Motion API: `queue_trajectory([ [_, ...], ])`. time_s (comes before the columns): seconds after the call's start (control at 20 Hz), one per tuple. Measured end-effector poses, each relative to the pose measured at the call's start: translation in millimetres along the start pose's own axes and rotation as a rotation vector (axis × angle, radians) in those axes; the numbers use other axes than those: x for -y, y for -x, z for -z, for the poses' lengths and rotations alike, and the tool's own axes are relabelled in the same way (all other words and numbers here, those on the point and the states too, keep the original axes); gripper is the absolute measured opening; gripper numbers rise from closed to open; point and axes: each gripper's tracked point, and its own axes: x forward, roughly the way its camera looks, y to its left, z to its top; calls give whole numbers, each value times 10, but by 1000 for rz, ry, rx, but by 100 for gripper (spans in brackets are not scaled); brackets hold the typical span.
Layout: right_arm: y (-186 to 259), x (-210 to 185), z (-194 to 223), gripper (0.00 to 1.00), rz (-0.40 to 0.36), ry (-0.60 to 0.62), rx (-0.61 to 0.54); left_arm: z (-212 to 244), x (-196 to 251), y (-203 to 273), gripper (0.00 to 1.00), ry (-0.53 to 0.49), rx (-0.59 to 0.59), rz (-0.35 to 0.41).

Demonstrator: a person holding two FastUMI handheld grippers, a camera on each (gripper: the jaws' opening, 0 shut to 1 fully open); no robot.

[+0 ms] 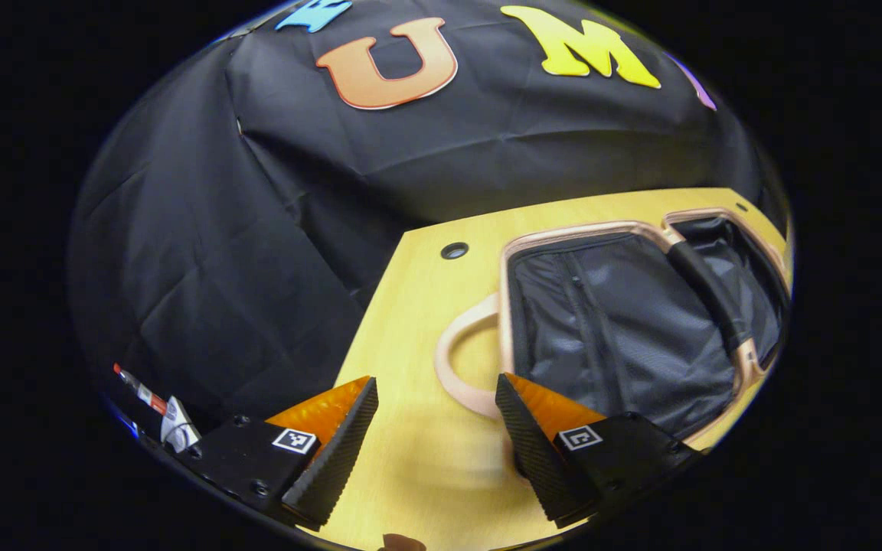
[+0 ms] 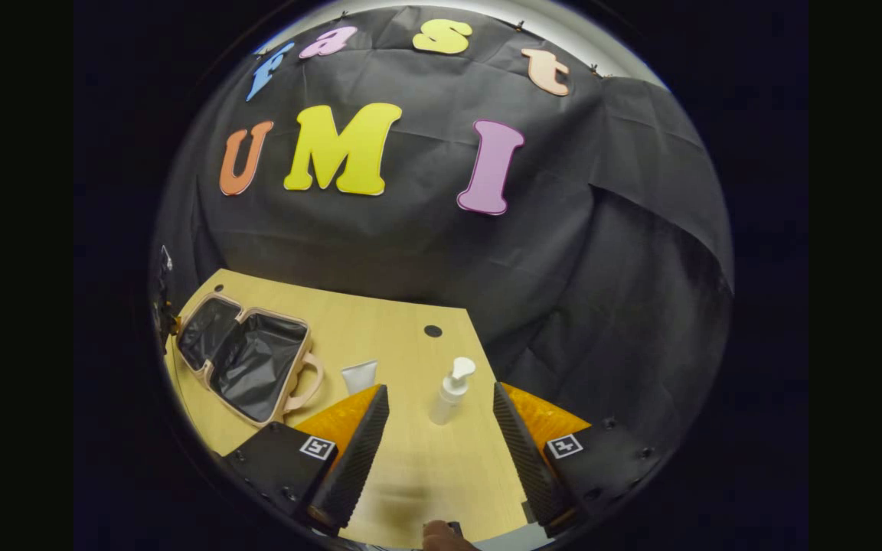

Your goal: First open the suitcase, pack the skin care products into it, and then close the suitcase.

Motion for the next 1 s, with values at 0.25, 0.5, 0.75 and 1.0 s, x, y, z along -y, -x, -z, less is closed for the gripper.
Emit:
queue_trajectory([
  [0.25, -106, 177, 108, 81, -42, 2, 10, -116, 868, 600, 98, -29, 18, 88],
  [0.5, -219, 294, 146, 81, -116, 22, 17, -567, 2166, 1215, 98, -6, 94, 251],
  [0.75, -323, 446, 268, 81, -181, 25, -5, -1012, 3577, 1674, 99, -54, 162, 423],
  [1.0, -440, 746, 282, 81, -176, 28, -9, -1109, 4694, 1864, 99, -110, 172, 564],
])
